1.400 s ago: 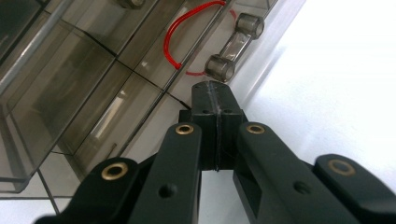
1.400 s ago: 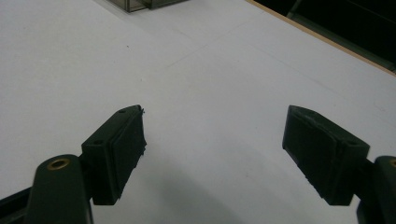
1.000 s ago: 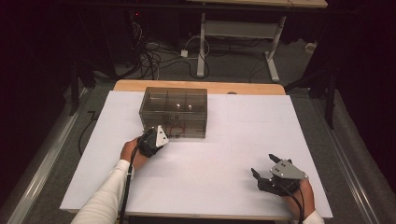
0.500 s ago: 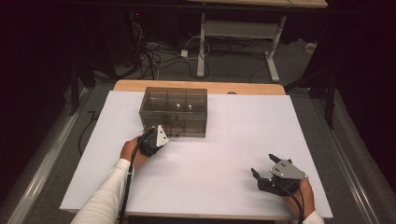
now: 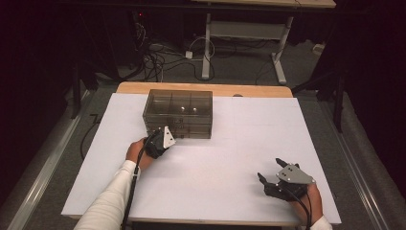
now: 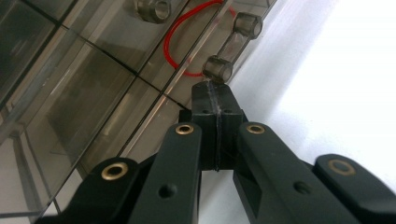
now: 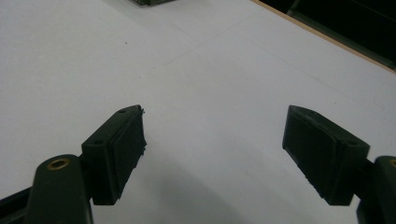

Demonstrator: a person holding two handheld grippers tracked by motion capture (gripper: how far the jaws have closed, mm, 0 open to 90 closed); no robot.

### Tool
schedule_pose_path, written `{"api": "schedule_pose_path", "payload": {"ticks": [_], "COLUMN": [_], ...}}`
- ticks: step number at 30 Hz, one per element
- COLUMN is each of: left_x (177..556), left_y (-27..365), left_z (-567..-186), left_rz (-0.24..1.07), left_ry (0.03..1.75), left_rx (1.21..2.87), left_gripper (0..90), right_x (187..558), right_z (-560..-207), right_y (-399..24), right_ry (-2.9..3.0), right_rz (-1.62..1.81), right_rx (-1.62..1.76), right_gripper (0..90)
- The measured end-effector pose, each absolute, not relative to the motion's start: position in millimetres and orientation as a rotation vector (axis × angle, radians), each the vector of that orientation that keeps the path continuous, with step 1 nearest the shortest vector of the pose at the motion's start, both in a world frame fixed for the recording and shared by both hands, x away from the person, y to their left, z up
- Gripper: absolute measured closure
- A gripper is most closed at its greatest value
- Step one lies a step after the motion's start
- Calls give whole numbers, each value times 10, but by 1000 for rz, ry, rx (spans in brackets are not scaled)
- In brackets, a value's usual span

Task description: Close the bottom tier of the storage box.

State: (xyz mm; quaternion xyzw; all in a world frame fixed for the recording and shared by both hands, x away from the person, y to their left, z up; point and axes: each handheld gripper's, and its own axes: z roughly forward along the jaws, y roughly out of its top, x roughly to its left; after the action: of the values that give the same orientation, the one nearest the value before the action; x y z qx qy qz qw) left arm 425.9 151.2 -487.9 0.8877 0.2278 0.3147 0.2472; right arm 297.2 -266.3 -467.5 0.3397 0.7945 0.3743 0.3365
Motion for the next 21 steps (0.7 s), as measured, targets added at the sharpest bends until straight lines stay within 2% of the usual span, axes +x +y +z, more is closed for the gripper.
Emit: {"api": "schedule_pose_path", "payload": {"ticks": [21], "left_x": [4314], "left_y": [1483], "left_z": [-4892], "left_rz": [903], "left_ry": [609], "left_rx": [2432], "left_gripper": [873], "right_x": [2974], "right_z": [-4685], "right_y": [-2657], "right_ry": [2075], "right_rz": [967], "right_rx": [886], "right_gripper": [223]}}
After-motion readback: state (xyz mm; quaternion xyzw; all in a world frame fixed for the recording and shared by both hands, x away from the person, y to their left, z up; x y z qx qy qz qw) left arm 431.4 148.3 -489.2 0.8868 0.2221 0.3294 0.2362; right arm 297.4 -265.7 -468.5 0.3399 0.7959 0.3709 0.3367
